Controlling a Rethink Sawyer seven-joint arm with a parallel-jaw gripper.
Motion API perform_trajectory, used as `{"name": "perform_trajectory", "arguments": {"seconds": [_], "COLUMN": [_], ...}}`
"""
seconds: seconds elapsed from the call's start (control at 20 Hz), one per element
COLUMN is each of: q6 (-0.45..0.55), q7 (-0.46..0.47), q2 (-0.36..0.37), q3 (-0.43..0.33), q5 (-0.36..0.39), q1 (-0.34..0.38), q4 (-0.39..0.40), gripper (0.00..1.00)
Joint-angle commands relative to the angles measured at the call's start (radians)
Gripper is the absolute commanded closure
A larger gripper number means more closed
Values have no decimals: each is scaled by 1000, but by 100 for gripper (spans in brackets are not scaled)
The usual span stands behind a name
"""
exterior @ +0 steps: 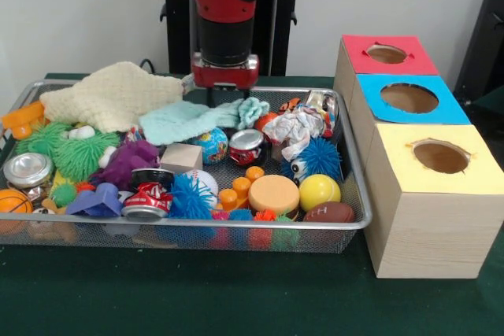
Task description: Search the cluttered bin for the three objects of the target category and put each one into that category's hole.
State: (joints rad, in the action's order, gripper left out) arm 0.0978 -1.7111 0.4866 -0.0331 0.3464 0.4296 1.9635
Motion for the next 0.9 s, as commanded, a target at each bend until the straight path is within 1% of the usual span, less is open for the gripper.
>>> {"name": "perform_trajectory", "arguments": {"seconds": [0.05,0.15,0.25,0.5,0.6,0.7,0.9], "q6": [-105,-138,-144,-121,-122,-132,-171], "q7": [-321,-328,-330,-335,-329,-315,-264], "q2": [-107,-130,-139,-85,-79,-94,-146], "q3": [-38,-47,-55,-52,-52,-55,-42], "q5": [-134,-173,-202,-259,-270,-269,-238], "q1": [-92,-110,-120,-155,-162,-158,-142], "q4": [34,29,30,77,77,56,-27], "gripper": [0,0,0,0,0,0,0]}}
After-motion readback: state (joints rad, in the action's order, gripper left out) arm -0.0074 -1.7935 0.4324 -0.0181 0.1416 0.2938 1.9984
